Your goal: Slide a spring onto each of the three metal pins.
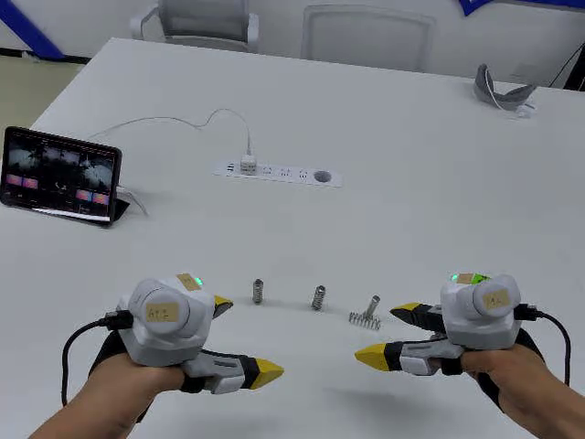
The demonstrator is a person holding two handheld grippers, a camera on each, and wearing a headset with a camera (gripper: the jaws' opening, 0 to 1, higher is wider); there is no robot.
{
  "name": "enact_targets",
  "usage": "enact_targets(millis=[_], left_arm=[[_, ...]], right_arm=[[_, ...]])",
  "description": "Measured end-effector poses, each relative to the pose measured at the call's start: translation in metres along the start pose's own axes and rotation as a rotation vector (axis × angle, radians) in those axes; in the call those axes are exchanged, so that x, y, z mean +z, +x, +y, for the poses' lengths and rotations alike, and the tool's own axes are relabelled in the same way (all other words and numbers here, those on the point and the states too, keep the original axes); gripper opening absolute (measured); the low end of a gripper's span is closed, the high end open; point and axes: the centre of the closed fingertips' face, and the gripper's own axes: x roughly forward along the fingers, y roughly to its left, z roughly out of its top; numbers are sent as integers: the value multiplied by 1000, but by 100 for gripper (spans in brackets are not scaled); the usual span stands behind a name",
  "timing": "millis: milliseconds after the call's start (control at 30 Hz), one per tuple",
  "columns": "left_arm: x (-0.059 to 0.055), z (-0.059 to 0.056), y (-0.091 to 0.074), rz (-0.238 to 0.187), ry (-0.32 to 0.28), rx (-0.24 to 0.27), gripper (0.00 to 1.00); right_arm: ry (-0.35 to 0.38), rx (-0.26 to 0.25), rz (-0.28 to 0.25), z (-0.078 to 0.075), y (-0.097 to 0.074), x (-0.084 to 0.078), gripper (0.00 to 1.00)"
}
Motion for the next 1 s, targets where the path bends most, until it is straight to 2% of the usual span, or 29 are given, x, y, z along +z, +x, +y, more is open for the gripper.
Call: enact_targets(millis=[600,1000], left_arm=[[1,-8,7,13,15,-29,75],[6,-16,16,20,41,-50,75]], right_arm=[[34,-32,2,0,-12,-20,68],[53,-43,1,2,-21,-27,69]])
